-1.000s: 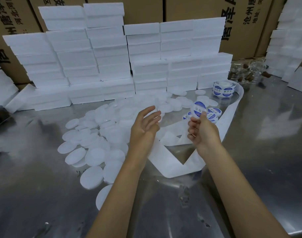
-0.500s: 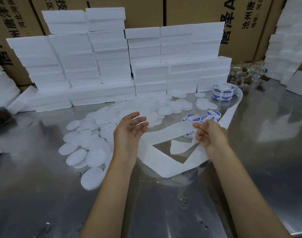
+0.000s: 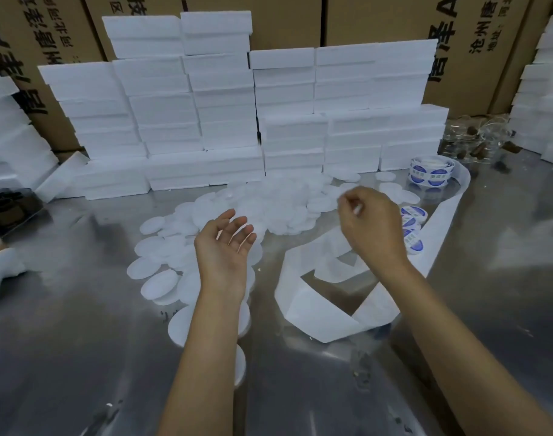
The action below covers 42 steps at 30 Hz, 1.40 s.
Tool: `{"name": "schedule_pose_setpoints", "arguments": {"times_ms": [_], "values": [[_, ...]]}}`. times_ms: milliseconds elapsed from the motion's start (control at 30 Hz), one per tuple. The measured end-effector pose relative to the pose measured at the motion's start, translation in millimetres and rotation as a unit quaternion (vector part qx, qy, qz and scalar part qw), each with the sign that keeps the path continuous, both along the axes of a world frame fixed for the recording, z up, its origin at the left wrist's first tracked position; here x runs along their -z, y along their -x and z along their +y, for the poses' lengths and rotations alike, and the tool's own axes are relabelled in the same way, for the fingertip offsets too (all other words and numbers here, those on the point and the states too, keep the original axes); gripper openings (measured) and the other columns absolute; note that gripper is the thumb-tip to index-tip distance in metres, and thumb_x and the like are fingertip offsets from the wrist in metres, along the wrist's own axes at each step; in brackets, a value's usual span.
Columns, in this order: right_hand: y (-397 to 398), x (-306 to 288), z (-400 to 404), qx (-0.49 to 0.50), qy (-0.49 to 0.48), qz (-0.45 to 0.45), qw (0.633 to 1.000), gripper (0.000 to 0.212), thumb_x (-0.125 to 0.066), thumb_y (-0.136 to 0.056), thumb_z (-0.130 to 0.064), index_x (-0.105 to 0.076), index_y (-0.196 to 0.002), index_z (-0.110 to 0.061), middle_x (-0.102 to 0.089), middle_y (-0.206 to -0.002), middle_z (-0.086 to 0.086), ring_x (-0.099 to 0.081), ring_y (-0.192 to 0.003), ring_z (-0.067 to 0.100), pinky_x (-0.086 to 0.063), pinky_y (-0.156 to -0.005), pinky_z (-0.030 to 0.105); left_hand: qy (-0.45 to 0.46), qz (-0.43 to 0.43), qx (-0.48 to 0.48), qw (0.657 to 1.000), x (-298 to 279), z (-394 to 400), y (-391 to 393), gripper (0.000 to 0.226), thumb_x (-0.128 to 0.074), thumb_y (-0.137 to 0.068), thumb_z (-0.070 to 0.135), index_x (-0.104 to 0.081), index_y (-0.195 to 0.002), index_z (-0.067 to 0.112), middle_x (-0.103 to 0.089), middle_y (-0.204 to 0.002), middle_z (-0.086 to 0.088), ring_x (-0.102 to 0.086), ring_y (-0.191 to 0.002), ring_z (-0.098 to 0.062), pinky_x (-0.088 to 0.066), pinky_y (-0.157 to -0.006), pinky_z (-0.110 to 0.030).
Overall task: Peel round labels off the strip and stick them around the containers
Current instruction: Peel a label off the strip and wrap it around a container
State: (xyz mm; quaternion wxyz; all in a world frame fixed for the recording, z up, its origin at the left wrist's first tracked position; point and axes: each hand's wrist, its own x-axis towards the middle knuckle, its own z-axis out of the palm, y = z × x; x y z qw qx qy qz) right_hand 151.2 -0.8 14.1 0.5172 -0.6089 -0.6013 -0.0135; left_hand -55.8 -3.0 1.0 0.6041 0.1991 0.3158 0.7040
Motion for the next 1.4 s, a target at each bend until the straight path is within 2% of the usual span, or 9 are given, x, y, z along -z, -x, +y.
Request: {"name": "schedule_pose_setpoints", "arguments": {"times_ms": [100, 200, 300, 533, 733, 867, 1067, 1267, 1400], "values": [[22, -11, 39, -0.088, 0.098, -0.071, 0.989, 0.018, -0.059, -0.091, -0.017, -0.071, -0.104, -0.013, -0.070, -0.102, 0.003, -0.059, -0.100, 0.022, -0.046, -0.083, 0.029, -0.001, -0.003, 0.012, 1.000, 1, 2, -1, 0.024, -0.047, -0.095, 0.016, -0.068, -0.103, 0.009, -0.069, -0.085, -0.007, -0.065, -0.080, -0.023, -0.055, -0.080, -0.031], [42, -9, 71, -0.153, 0.262, -0.181, 0.935, 0.045, -0.063, -0.089, -0.025, -0.056, -0.133, -0.020, -0.059, -0.131, 0.001, -0.047, -0.125, 0.022, -0.040, -0.103, 0.036, -0.002, 0.002, 0.023, 1.000, 2, 2, -1, 0.024, -0.047, -0.096, 0.018, -0.069, -0.101, 0.009, -0.071, -0.083, -0.006, -0.066, -0.080, -0.023, -0.054, -0.082, -0.033], [53, 5, 89, -0.152, 0.291, -0.214, 0.920, 0.050, -0.065, -0.086, -0.027, -0.056, -0.135, -0.025, -0.056, -0.137, -0.001, -0.048, -0.127, 0.022, -0.040, -0.106, 0.038, 0.002, 0.001, 0.025, 1.000, 3, 4, -1, 0.024, -0.047, -0.096, 0.018, -0.069, -0.101, 0.009, -0.071, -0.082, -0.006, -0.065, -0.079, -0.023, -0.053, -0.082, -0.033], [50, 24, 91, -0.103, 0.136, -0.143, 0.975, 0.023, -0.058, -0.094, -0.024, -0.074, -0.110, -0.023, -0.074, -0.110, -0.005, -0.066, -0.101, 0.019, -0.050, -0.081, 0.031, 0.008, 0.008, 0.024, 1.000, 6, 8, 0, 0.027, -0.044, -0.099, 0.020, -0.069, -0.102, 0.010, -0.073, -0.078, -0.003, -0.066, -0.081, -0.023, -0.054, -0.081, -0.032], [47, 12, 65, -0.124, 0.098, -0.014, 0.987, 0.020, -0.062, -0.094, -0.025, -0.075, -0.109, -0.024, -0.074, -0.108, -0.012, -0.066, -0.104, 0.009, -0.052, -0.090, 0.030, 0.027, 0.087, 0.018, 0.996, 6, 5, -3, 0.018, -0.052, -0.098, 0.017, -0.069, -0.100, 0.012, -0.072, -0.091, -0.006, -0.069, -0.080, -0.021, -0.056, -0.080, -0.031], [41, -12, 31, -0.249, 0.152, 0.235, 0.927, 0.011, -0.063, -0.093, -0.012, -0.072, -0.096, -0.019, -0.075, -0.088, -0.003, -0.072, -0.080, 0.011, -0.054, -0.068, 0.020, -0.010, 0.199, -0.021, 0.980, 3, 4, -14, 0.018, -0.059, -0.097, 0.014, -0.067, -0.110, 0.023, -0.073, -0.105, -0.003, -0.070, -0.102, -0.022, -0.058, -0.076, -0.028], [30, -23, -17, -0.346, 0.224, 0.296, 0.862, 0.017, -0.064, -0.095, -0.015, -0.073, -0.107, -0.007, -0.077, -0.096, 0.012, -0.074, -0.089, 0.024, -0.059, -0.077, 0.027, -0.148, 0.208, 0.116, 0.960, -7, -8, -31, 0.030, -0.053, -0.103, 0.016, -0.059, -0.132, 0.020, -0.070, -0.126, -0.001, -0.068, -0.115, -0.021, -0.057, -0.089, -0.031], [-11, -31, -46, -0.313, 0.307, 0.121, 0.890, 0.027, -0.066, -0.091, -0.040, -0.073, -0.102, -0.016, -0.077, -0.091, -0.001, -0.072, -0.083, 0.017, -0.056, -0.081, 0.030, -0.152, 0.208, 0.115, 0.959, -9, -15, -36, 0.031, -0.042, -0.106, 0.007, -0.058, -0.131, 0.015, -0.072, -0.122, -0.006, -0.070, -0.110, -0.031, -0.058, -0.094, -0.042], [-52, -33, -73, -0.381, 0.476, -0.146, 0.779, 0.052, -0.073, -0.064, -0.063, -0.063, -0.113, -0.050, -0.063, -0.117, -0.027, -0.057, -0.107, -0.011, -0.047, -0.087, 0.013, -0.135, 0.189, 0.106, 0.967, -12, -15, -35, 0.027, -0.044, -0.106, 0.005, -0.060, -0.125, 0.015, -0.073, -0.113, -0.010, -0.072, -0.101, -0.035, -0.061, -0.082, -0.040]]}}
